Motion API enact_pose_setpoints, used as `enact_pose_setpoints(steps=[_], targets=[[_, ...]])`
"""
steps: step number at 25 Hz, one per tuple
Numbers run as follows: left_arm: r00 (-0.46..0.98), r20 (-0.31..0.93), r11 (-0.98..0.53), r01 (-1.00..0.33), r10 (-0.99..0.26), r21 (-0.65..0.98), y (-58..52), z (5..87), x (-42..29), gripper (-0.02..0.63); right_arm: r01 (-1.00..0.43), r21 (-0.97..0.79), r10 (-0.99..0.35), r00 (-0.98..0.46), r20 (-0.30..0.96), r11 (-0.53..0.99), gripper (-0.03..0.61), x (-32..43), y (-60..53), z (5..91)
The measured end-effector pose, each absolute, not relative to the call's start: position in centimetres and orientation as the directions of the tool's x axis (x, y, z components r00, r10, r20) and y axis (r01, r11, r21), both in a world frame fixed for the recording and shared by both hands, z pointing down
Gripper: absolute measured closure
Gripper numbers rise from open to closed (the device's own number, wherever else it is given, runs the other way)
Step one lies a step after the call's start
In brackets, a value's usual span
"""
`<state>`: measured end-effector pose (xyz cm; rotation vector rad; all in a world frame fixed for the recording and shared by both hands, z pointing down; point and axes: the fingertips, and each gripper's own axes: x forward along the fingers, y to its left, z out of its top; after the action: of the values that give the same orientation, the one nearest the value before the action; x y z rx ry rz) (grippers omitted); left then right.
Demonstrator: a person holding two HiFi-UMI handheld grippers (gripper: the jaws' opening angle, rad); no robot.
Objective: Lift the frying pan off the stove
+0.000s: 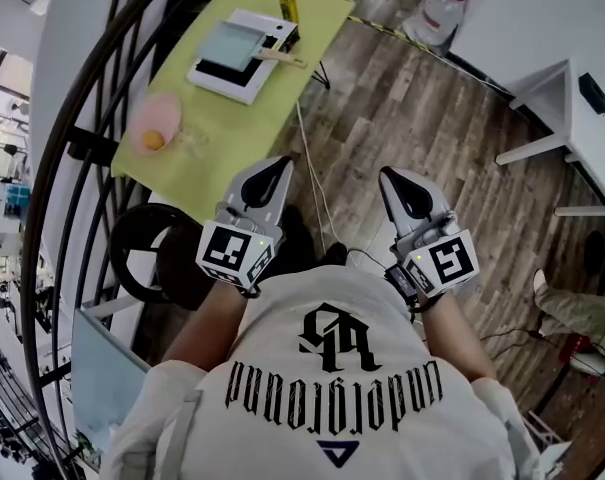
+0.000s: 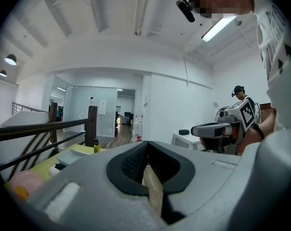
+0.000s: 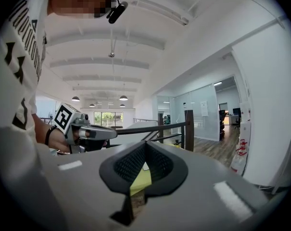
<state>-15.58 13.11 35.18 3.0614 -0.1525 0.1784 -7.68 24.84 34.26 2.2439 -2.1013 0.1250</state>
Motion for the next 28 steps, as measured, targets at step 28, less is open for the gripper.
enact_pose_setpoints(steps=[28], targets=[[0.992,0.069,-0.993,-0.111,-0.107,0.05,-12.5,35.1,-1.8,0.609,-0.999,0.033,-0.991,-0.003,0.134,0.007,0.577,3.7,-1.6,33.8]])
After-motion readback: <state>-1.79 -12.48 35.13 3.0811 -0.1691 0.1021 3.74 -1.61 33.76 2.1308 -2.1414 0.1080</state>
